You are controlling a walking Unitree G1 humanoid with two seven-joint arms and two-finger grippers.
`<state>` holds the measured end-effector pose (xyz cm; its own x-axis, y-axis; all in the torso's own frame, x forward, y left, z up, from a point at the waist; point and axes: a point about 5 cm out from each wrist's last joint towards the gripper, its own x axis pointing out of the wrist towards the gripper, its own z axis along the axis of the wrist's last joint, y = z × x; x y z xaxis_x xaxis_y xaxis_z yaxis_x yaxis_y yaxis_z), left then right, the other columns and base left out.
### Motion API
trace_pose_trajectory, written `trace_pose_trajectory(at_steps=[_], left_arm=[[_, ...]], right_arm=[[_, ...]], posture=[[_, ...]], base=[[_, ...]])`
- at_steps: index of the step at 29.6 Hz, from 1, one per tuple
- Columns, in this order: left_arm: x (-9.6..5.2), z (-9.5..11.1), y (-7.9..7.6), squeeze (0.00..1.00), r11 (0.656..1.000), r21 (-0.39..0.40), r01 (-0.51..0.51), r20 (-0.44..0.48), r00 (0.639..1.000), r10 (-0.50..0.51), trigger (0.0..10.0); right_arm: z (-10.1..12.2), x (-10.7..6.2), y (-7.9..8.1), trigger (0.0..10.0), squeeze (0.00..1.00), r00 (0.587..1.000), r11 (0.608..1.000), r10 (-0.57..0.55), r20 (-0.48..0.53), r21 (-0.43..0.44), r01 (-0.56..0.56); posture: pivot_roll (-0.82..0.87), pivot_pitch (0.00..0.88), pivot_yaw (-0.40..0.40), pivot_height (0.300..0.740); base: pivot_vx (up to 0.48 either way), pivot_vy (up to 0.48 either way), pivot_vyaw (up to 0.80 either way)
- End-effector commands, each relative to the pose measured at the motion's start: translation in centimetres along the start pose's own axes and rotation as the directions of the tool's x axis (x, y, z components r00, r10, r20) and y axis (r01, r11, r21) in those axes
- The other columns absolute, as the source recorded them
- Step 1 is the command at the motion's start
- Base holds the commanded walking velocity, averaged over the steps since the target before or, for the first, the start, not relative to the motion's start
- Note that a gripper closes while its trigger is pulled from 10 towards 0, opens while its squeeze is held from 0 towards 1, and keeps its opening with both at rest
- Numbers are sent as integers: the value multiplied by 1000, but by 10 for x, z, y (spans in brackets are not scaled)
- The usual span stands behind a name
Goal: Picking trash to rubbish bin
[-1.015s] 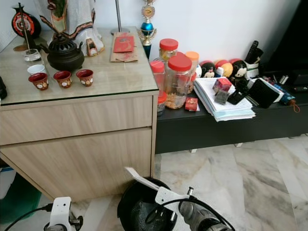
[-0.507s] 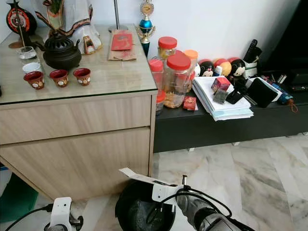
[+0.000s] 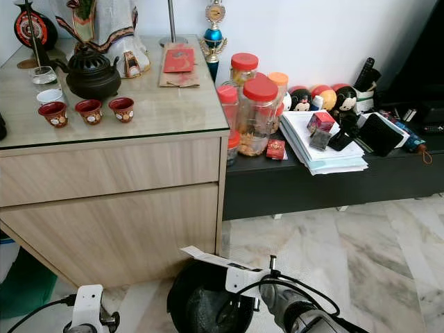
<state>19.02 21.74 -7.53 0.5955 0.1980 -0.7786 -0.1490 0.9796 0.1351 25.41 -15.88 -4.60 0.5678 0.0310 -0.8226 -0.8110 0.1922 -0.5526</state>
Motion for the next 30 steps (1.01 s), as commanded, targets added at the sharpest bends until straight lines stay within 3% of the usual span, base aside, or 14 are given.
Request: trace_pose_trajectory(at_steps=[1, 5, 9, 10, 12, 14, 15, 17, 21, 23, 25, 26, 28, 30], left_arm=[[-1, -6, 1, 0, 1000, 12, -1, -18, 1000, 1, 10000], [-1, -6, 1, 0, 1000, 10, -1, -19, 1000, 1, 10000], [-1, -6, 1, 0, 1000, 8, -2, -19, 1000, 2, 10000], [-1, -7, 1, 0, 1000, 5, -4, -20, 1000, 4, 10000], [-1, -7, 2, 0, 1000, 5, -5, -20, 1000, 5, 10000], [-1, -7, 2, 0, 1000, 4, -6, -20, 1000, 6, 10000], [-1, -7, 2, 0, 1000, 4, -6, -20, 1000, 6, 10000], [-1, -7, 2, 0, 1000, 3, -7, -20, 1000, 7, 10000], [-1, -7, 2, 0, 1000, 2, -9, -19, 1000, 9, 10000], [-1, -6, 2, 0, 1000, 2, -9, -18, 1000, 9, 10000], [-1, -6, 2, 0, 1000, 2, -9, -18, 1000, 9, 10000], [-1, -6, 2, 0, 1000, 2, -9, -18, 1000, 9, 10000], [-1, -6, 2, 0, 1000, 3, -8, -19, 1000, 8, 10000], [-1, -6, 2, 0, 1000, 3, -8, -19, 1000, 8, 10000]], right_arm=[[-4, 0, 5, 10000, 0, 1000, 999, 29, -5, 46, -29], [2, 0, 12, 10000, 0, 997, 935, 70, 38, 344, -79], [6, 0, 11, 10000, 0, 996, 871, 65, 58, 484, -85], [10, 1, 9, 10000, 0, 995, 750, 53, 85, 655, -96], [11, 1, 8, 10000, 0, 995, 705, 48, 91, 703, -98], [11, 1, 8, 10000, 0, 995, 561, 41, 88, 822, -96], [11, 1, 8, 10000, 0, 995, 561, 41, 88, 822, -96], [7, 1, 9, 10000, 0, 997, 388, 40, 66, 919, -77], [4, 1, 15, 10000, 0, 997, 272, 61, 45, 961, -60], [3, 1, 19, 10000, 0, 996, 311, 73, 42, 948, -63], [5, 1, 20, 10000, 0, 995, 418, 72, 63, 904, -87], [9, 1, 17, 10000, 0, 995, 595, 51, 81, 798, -96], [13, 1, 20, 10000, 0, 992, 819, 74, 106, 561, -121], [12, 0, 22, 10000, 0, 990, 877, 96, 98, 462, -131]], posture=[[11, 45, -75, 740], [11, 45, -75, 740], [16, 57, -78, 740], [16, 57, -78, 740], [16, 57, -78, 740], [15, 57, -77, 740], [15, 57, -77, 740], [17, 56, -78, 740], [17, 56, -78, 740], [16, 58, -80, 740], [16, 58, -80, 740], [16, 58, -80, 740], [16, 58, -80, 740], [16, 58, -80, 740]], base=[[0, 0, 0], [0, 0, 0], [0, 0, 0], [0, 0, 0], [0, 0, 0], [0, 0, 0], [0, 0, 0], [0, 0, 0], [0, 0, 0], [0, 0, 0], [0, 0, 0], [0, 0, 0], [0, 0, 0], [0, 0, 0]])
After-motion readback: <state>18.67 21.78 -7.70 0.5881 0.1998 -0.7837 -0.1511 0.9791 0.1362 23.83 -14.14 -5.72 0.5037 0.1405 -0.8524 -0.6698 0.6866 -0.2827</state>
